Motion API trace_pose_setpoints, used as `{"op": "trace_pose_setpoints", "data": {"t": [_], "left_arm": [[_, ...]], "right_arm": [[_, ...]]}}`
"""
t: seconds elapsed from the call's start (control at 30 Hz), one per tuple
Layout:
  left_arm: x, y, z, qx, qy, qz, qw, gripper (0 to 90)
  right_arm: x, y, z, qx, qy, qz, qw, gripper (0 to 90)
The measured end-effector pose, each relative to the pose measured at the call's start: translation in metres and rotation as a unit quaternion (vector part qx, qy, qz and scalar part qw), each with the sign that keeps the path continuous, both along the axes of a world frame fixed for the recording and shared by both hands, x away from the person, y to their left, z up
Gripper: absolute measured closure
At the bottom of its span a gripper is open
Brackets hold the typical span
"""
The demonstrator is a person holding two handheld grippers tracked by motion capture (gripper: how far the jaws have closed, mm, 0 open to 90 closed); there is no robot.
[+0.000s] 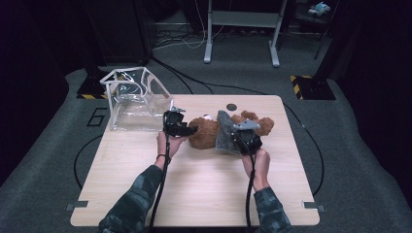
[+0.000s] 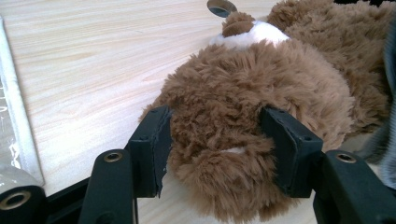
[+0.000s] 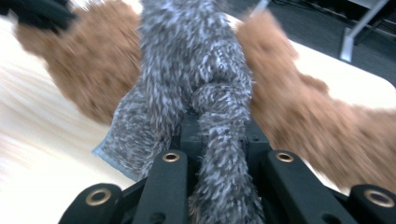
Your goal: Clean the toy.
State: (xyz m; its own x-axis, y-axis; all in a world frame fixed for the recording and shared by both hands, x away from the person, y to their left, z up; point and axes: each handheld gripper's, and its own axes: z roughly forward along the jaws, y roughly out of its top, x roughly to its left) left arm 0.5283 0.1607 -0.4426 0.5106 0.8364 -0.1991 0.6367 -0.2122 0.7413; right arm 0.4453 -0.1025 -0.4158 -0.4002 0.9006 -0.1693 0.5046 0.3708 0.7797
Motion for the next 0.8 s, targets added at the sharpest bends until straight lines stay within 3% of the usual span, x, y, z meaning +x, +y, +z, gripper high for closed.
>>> {"op": "trace_pose_setpoints", "data": {"t": [0.03,0.17,0.37,0.53,0.6,0.63,0.67,0.8], "left_arm": [[0.0,0.0,0.0,0.0,0.0,0.0,1.0,44.0],[0.0,0.0,0.0,0.001,0.0,0.0,1.0,44.0],[0.0,-0.001,0.0,0.002,-0.001,0.0,1.0,44.1],[0.0,-0.001,0.0,0.002,-0.001,0.0,1.0,44.1],[0.0,0.0,0.0,0.004,-0.002,-0.002,1.0,44.1],[0.0,0.0,0.0,0.002,0.0,-0.001,1.0,44.0],[-0.001,-0.001,0.0,0.002,0.0,-0.001,1.0,44.0],[-0.001,-0.001,0.0,0.002,-0.002,-0.001,1.0,44.1]], "right_arm": [[0.0,0.0,0.0,0.0,0.0,0.0,1.0,76.8],[-0.01,-0.032,-0.017,-0.01,0.021,-0.036,0.9991,76.8],[-0.009,-0.074,-0.044,-0.008,0.075,-0.076,0.9943,76.5],[-0.009,-0.105,-0.055,0.0,0.115,-0.12,0.986,76.0],[-0.008,-0.111,-0.057,-0.003,0.122,-0.123,0.985,75.9],[-0.009,-0.116,-0.058,-0.001,0.129,-0.133,0.9826,75.7],[-0.01,-0.124,-0.06,-0.01,0.15,-0.147,0.9776,75.5],[-0.012,-0.139,-0.06,-0.014,0.166,-0.172,0.9708,74.4]]}}
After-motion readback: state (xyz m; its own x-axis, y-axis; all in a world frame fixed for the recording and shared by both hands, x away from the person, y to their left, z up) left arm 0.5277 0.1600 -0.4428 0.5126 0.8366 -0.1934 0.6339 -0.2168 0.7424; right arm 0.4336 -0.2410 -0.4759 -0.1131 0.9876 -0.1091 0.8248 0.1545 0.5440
